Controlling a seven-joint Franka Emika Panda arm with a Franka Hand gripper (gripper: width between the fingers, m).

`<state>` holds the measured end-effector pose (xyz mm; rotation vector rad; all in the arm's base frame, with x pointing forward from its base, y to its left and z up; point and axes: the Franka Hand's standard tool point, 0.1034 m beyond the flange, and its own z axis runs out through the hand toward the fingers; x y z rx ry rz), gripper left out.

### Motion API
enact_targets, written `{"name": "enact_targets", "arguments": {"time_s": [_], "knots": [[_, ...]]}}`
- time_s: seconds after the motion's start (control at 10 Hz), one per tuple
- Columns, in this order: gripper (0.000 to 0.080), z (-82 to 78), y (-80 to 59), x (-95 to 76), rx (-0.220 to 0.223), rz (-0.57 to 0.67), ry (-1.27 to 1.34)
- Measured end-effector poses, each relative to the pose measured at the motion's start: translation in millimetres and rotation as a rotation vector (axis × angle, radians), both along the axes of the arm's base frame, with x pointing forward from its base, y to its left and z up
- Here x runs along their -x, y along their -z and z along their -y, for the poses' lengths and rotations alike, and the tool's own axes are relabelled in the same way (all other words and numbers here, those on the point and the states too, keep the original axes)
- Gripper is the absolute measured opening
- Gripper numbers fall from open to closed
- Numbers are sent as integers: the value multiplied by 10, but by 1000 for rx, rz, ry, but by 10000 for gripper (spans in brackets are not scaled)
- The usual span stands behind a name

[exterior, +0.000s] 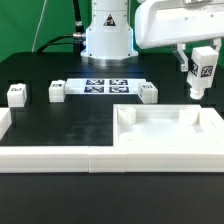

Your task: Assemble one leg

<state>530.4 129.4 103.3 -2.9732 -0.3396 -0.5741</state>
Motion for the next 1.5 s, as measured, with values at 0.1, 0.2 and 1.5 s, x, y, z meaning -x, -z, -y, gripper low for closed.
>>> {"name": "enact_targets", "arguments": {"time_s": [0.1,0.2,1.5], "knots": [[288,19,35,-45,11,-39,-15],[288,26,-32,-208,14,-31,-29],[288,128,61,-880,22,57,-81]]}}
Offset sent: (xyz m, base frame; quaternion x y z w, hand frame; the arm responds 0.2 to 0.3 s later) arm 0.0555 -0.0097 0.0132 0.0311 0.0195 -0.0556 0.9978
